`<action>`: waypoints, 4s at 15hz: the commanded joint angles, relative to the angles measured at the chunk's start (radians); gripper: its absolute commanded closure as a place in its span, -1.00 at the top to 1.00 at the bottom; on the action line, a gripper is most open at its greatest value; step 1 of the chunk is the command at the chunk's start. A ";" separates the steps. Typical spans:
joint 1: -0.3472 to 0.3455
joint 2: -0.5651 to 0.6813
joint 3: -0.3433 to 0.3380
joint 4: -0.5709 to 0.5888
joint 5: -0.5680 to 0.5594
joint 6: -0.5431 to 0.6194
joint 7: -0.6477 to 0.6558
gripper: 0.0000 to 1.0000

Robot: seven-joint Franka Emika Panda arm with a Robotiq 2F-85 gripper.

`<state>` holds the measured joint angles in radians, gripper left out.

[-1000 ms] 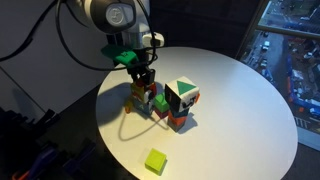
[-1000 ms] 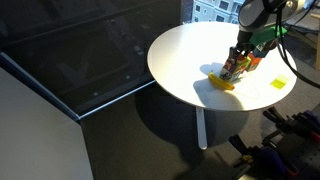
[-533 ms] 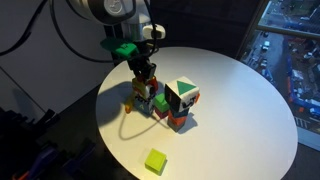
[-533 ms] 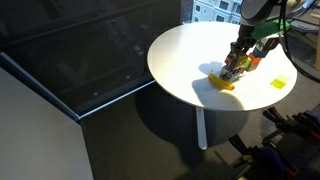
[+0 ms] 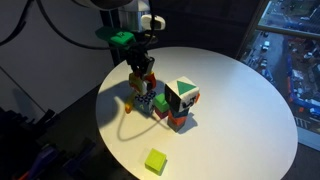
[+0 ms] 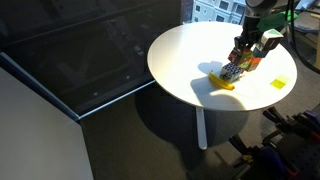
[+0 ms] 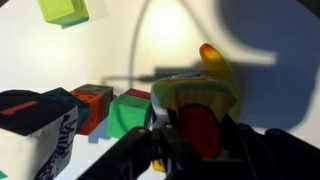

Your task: Place the soft orange block on the light green block

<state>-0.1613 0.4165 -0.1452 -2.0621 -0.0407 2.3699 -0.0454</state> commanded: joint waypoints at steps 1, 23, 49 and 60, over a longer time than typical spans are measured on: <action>0.003 -0.087 -0.017 -0.063 -0.021 -0.035 0.019 -0.68; -0.076 -0.303 -0.134 -0.339 -0.053 0.073 0.066 -0.68; -0.196 -0.059 -0.173 -0.191 0.095 0.129 0.053 -0.73; -0.226 0.023 -0.178 -0.127 0.103 0.150 0.054 -0.73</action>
<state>-0.3758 0.4215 -0.3242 -2.2121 0.0519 2.5093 0.0009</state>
